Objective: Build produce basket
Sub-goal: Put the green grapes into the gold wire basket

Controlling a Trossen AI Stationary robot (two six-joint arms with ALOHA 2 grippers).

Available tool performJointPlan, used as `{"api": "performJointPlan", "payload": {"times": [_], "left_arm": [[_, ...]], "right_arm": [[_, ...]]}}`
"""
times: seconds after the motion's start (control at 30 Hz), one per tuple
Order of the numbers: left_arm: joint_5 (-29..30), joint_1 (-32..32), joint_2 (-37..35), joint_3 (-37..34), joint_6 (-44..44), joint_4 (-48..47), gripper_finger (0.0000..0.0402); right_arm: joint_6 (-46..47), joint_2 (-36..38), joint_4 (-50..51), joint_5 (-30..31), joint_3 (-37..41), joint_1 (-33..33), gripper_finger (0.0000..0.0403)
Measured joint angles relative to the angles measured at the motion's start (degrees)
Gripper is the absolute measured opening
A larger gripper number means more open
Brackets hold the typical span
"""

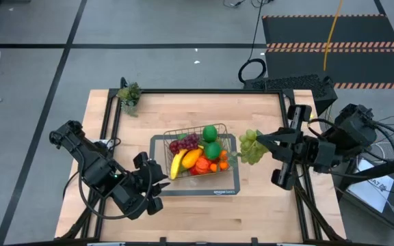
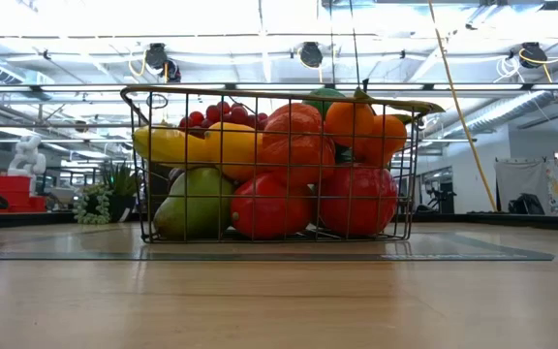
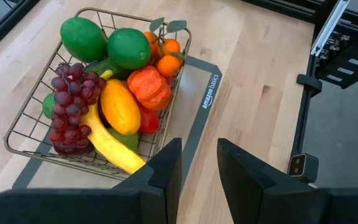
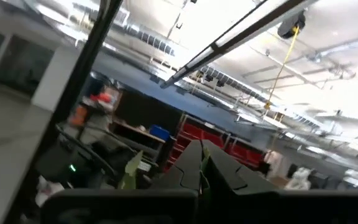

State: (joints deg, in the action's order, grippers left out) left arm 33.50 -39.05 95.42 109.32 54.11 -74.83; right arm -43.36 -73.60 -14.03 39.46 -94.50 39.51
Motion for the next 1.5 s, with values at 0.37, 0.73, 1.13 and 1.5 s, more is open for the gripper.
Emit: {"api": "performJointPlan", "payload": {"times": [0.37, 0.73, 1.13, 1.5], "left_arm": [[0.0, -0.5, 0.0, 0.0, 1.2, 0.1, 0.0102], [0.0, -0.8, 0.0, 0.0, 4.0, 0.2, 0.0102], [0.0, -1.2, 0.0, 0.0, 4.4, 1.6, 0.0102], [0.0, -1.5, 0.0, 0.0, 5.0, 1.6, 0.0102]], "right_arm": [[20.7, -1.5, -4.6, 4.7, 0.0, 0.9, 0.0], [42.2, -1.5, -5.1, 10.4, 0.0, 0.8, 0.0], [57.3, -1.5, -5.0, 14.5, 0.0, 0.6, 0.0], [61.5, -1.4, -4.7, 15.9, 2.6, -1.3, 0.0]]}}
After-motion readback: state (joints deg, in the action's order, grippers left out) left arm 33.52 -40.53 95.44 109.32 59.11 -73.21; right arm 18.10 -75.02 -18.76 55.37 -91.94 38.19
